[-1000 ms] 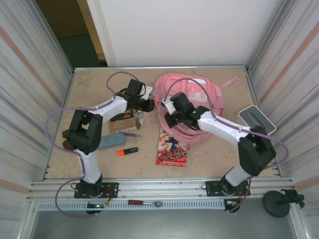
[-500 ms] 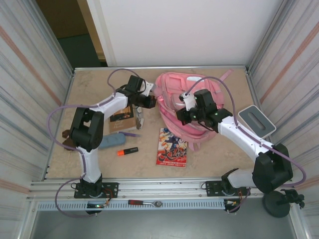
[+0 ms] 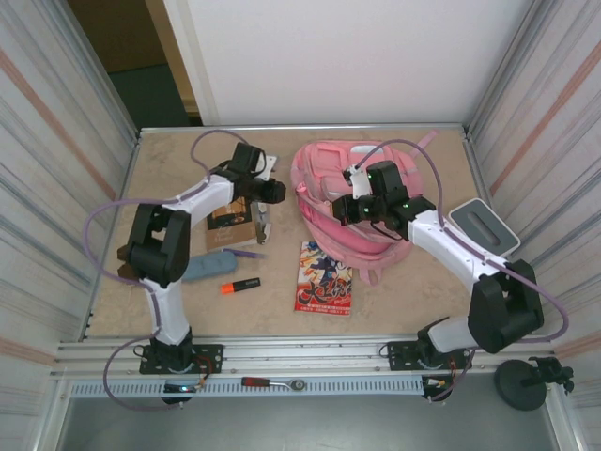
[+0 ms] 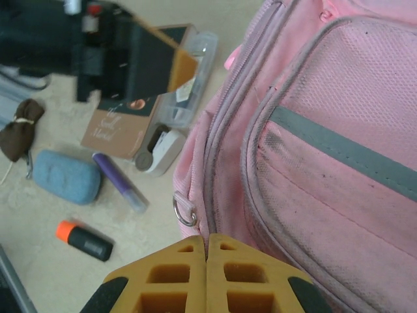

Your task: Pack books, pencil case, and school supplies into a backpack

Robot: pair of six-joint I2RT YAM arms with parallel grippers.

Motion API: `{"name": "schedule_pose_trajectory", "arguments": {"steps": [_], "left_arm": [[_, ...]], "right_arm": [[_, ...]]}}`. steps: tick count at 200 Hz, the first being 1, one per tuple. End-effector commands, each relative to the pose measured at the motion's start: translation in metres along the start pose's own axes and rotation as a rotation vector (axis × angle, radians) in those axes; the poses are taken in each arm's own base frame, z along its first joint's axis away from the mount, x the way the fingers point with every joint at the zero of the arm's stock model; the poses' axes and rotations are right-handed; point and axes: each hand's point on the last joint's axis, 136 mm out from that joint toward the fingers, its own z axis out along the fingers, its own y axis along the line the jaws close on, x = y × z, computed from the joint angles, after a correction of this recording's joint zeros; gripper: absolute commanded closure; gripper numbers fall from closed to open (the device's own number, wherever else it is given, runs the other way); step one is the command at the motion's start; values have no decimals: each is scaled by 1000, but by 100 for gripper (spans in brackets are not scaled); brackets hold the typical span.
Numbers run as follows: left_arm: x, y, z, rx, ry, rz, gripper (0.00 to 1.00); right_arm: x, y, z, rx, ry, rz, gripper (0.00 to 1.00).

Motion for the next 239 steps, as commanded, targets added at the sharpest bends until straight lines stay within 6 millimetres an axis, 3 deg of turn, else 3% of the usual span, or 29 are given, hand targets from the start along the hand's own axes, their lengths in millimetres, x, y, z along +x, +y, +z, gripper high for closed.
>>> {"name": "schedule_pose_trajectory", "arguments": {"steps": [1,46,84,109,127,143,155,179,194,209,239], "left_arm": [[-12,-3,-44,-43,-103,-23,55],[31,-40,-64,122,-161,-156,38],[53,-79,-62,134,-127,-94,28],[71,-94,-64,124,-99,-55,25],[85,-102,-72,121,-105,-32,16],[98,-102,-80,112,-112,-27,12],[107,-99,-84,107,-117,-35,9],[119,-92,-89,97,-124,-46,5],[122,-92,-88,102,-116,-32,4],[124,-94,-87,108,-100,-17,4],[128,-99,-86,112,-78,3,3]], "right_arm": [[-51,-5,1,28,-142,136,100],[-82,-16,27,49,-179,294,100],[-86,-35,54,48,-111,348,99],[-73,-60,61,144,29,196,74],[-59,-65,48,217,79,23,57],[-44,-66,35,291,108,-129,47],[-29,-67,28,355,147,-230,42],[-11,-89,20,517,208,-300,39],[-9,-100,20,570,235,-332,36],[-10,-111,23,637,264,-392,28],[-13,-132,34,711,321,-472,25]]}}
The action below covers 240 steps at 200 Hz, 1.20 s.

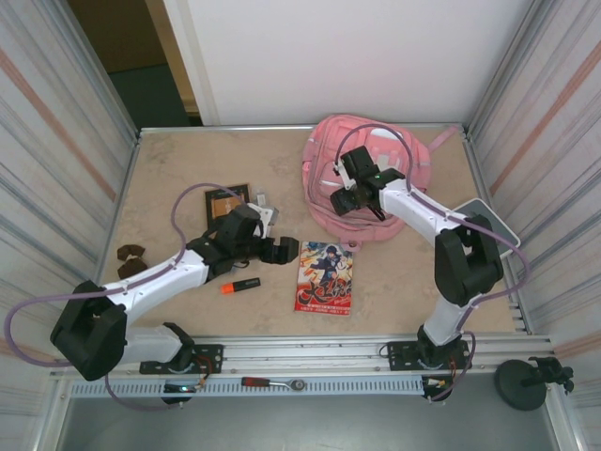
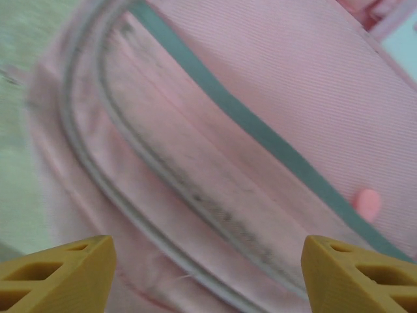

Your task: Pack books, pencil case, and school supplies into a backpack

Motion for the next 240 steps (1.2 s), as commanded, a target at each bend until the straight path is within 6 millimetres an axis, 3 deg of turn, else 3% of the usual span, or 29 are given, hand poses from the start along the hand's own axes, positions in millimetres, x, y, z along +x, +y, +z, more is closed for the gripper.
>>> {"name": "schedule_pose_trajectory", "arguments": {"steps": [1,42,61,95,114,134,156,167,204,240], "left_arm": [[3,-3,-1,-3,11,27,3],[3,-4,4,-3,18,33,3],[1,-5,10,2,23,35,3],[3,6,26,-37,35,26,3],[1,11,31,-47,47,11,3],[-2,17,32,-64,71,12,3],[0,19,32,-87,113,35,5],[4,20,31,-92,120,30,5],[8,23,28,-90,90,-22,6],[15,24,23,-104,95,-22,6]], "right_arm": [[2,-22,16,130,62,-119,25],[1,-28,45,162,125,-179,25],[-1,-33,58,194,143,-204,30],[-5,-36,59,220,156,-213,74],[-13,-35,43,202,121,-176,88],[-35,-34,15,160,50,-117,98],[-63,-31,-17,80,-37,-43,100],[-74,-26,-25,10,-72,10,99],[-87,-5,-10,-138,-55,102,99],[-92,-9,-17,-123,-46,80,100]]}}
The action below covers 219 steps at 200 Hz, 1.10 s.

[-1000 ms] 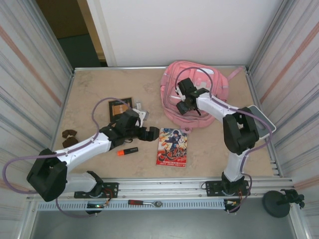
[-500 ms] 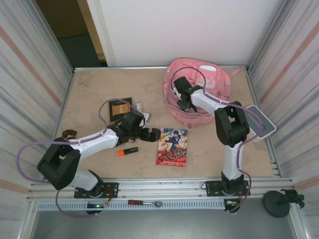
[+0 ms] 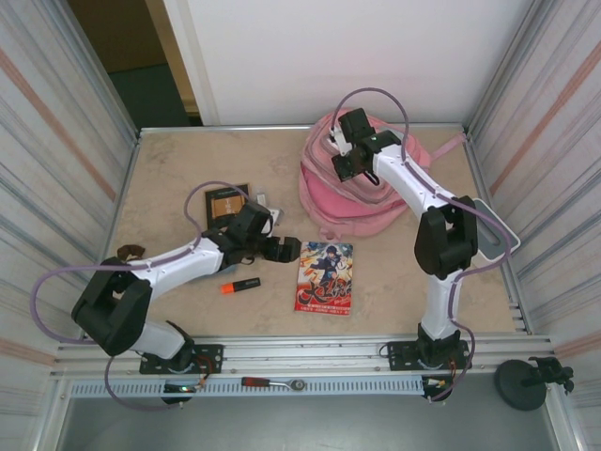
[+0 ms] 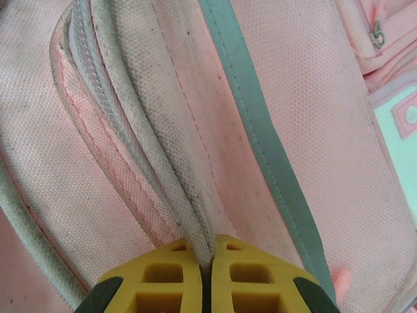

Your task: Pack books, pencil case, and school supplies into a backpack

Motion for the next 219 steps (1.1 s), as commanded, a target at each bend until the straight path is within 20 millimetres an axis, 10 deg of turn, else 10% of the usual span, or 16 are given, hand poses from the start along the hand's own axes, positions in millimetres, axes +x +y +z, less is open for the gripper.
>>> {"name": "schedule_pose_trajectory", "arguments": {"steps": [1,66,105,162,219], "left_arm": [[3,2,-7,-19,-12,-8,6],[13,-21,7,40,56,12,6],[29,-28,15,90,104,-4,6],[61,-46,29,159,202,-27,17],[84,-50,40,190,228,-81,42]], "right_arm": [[-8,11,-12,-59,-10,31,99],[35,4,-30,-58,72,172,45],[125,40,-48,-263,121,441,26],[226,85,-51,-384,239,641,25],[252,111,-41,-442,237,679,34]]}}
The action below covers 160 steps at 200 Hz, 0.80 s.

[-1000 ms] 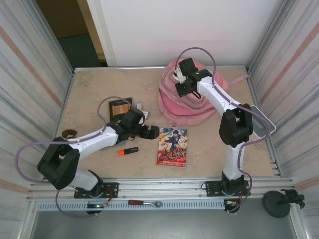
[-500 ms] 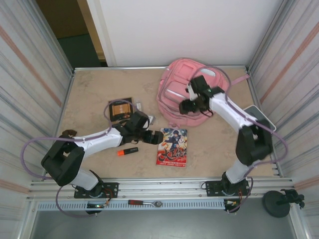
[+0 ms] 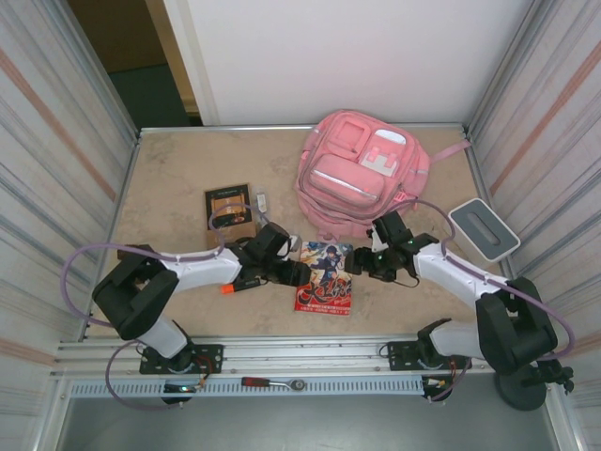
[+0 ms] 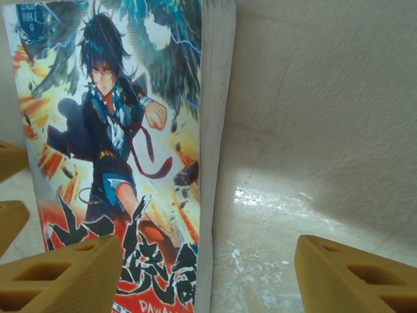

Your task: Pack books, pencil case, and school supplies into a backpack

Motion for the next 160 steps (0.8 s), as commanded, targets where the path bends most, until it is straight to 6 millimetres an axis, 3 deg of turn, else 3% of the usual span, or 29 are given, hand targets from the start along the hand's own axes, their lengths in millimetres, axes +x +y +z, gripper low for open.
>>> {"name": "schedule_pose_trajectory", "arguments": {"steps": [1,47,89,160], "left_arm": [[6,-5,6,42,1,-25,42],[15,-12,19,71,26,-29,56],[20,-14,21,87,27,-33,66],[20,-17,18,106,16,-37,71]], "right_arm": [[-2,20,6,-81,-25,22,34],[9,19,32,-84,13,31,39],[14,25,41,-118,0,-11,42],[1,41,16,-190,-130,-104,88]]}}
